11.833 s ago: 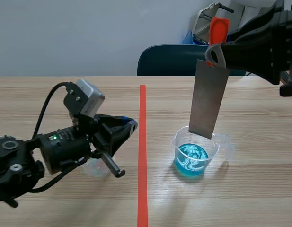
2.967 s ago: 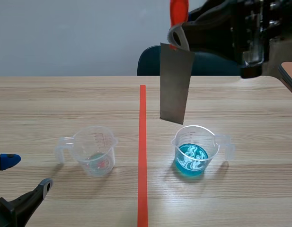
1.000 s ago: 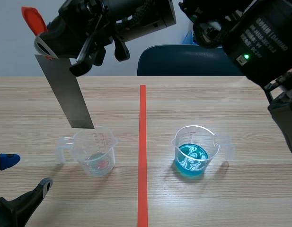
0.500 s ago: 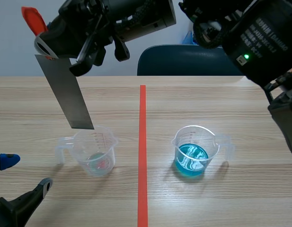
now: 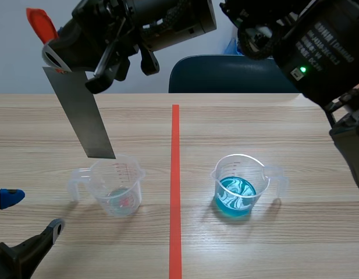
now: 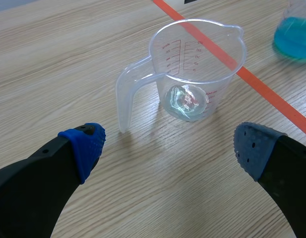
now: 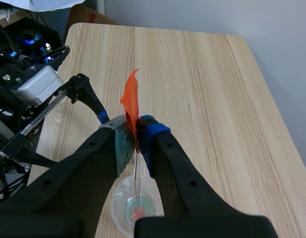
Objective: Do the redox reaction experiment
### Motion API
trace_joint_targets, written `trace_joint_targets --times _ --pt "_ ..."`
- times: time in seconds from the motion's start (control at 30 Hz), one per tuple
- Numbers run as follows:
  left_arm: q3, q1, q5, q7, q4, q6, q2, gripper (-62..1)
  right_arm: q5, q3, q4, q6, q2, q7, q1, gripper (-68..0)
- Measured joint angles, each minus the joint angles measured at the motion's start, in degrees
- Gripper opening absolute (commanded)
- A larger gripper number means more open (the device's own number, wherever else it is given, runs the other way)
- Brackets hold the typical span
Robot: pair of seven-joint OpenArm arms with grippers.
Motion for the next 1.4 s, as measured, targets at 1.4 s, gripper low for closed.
trace_joint_targets --times 1.4 --pt "0.0 0.0 0.0 -2.6 0.0 0.0 0.0 -5.4 0.0 0.0 0.0 0.0 0.0 0.2 0.0 -66.9"
